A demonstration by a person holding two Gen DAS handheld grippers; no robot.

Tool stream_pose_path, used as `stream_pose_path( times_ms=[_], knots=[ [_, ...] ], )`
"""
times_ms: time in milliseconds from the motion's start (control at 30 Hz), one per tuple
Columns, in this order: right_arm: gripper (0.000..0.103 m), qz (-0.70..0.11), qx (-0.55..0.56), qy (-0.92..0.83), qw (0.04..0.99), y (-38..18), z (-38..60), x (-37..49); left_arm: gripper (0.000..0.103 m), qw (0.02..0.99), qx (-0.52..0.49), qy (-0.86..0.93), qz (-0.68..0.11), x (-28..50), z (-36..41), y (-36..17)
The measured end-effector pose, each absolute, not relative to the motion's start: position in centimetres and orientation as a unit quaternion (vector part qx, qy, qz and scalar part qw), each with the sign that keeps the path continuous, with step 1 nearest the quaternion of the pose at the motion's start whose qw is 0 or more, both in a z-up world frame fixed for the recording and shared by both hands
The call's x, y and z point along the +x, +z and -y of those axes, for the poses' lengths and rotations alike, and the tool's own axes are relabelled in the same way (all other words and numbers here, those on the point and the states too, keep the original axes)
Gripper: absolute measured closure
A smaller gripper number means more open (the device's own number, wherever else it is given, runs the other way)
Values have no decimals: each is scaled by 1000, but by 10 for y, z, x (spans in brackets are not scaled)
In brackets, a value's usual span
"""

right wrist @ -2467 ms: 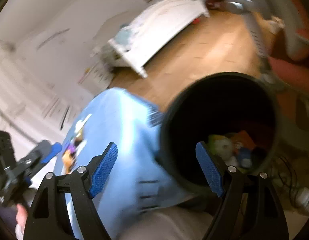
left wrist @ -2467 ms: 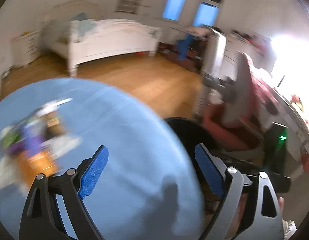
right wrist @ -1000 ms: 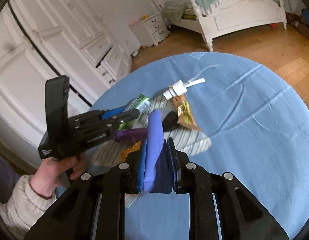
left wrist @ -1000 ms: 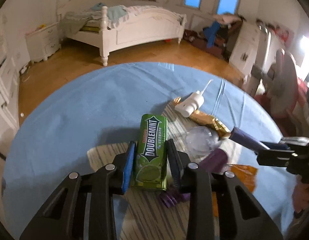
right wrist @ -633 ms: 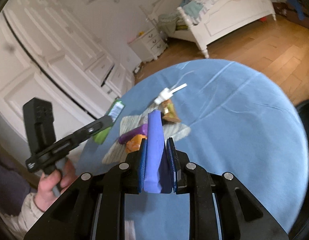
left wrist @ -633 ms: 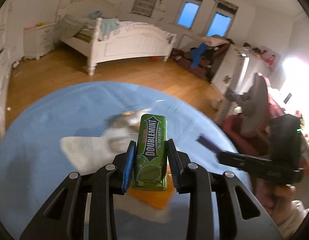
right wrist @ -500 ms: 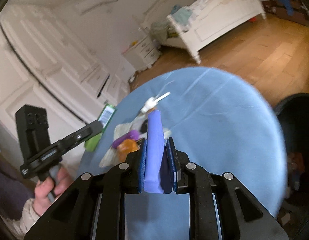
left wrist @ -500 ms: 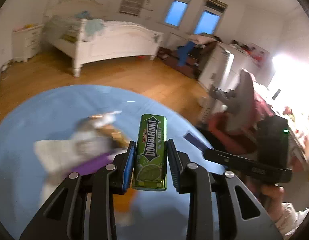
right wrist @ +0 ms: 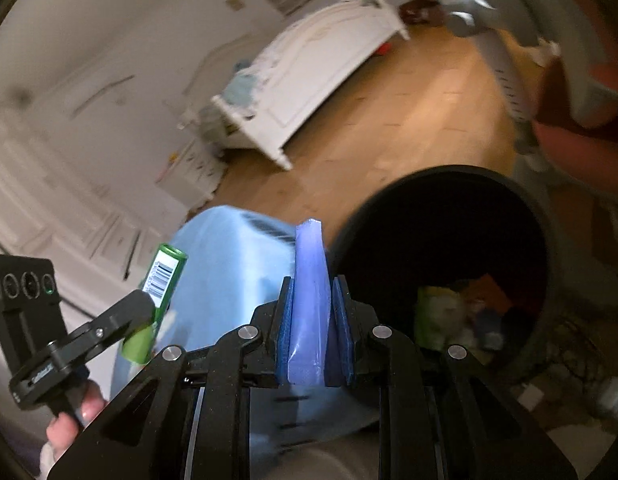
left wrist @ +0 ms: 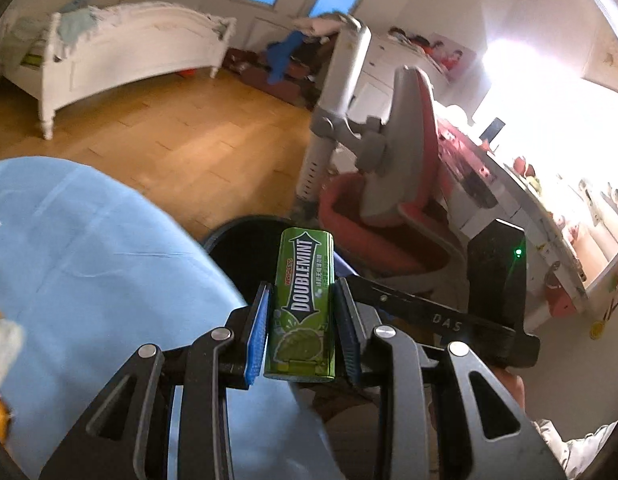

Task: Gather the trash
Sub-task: 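Carry the gum box and purple item over the black bin and open both tools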

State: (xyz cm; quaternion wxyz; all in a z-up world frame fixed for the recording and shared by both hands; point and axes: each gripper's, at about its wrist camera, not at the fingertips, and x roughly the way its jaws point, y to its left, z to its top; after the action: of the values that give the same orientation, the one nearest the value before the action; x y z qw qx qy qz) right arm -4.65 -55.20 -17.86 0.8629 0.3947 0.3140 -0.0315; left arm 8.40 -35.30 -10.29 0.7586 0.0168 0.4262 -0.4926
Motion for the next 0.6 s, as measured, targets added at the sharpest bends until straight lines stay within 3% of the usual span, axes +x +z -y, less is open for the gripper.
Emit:
stream_pose_path(
  times_ms=[333, 433, 467, 533, 600],
  knots=[
    [82, -339, 417, -60, 841, -219, 579, -50, 71, 737, 34, -491, -464, 93, 405, -132],
    [80, -361, 411, -72, 834, -226, 582, -46, 65, 729, 42, -494, -471, 93, 416, -139],
    [76, -370, 402, -81, 833, -228, 584, -43, 61, 730, 42, -494, -471, 92, 415, -140],
    [41, -373, 400, -95, 832, -231, 586, -46, 32, 740, 42, -486, -462, 90, 412, -139],
    [26, -364, 396, -110, 836, -230, 586, -51, 22, 755, 38, -476, -449, 88, 405, -135]
  ],
)
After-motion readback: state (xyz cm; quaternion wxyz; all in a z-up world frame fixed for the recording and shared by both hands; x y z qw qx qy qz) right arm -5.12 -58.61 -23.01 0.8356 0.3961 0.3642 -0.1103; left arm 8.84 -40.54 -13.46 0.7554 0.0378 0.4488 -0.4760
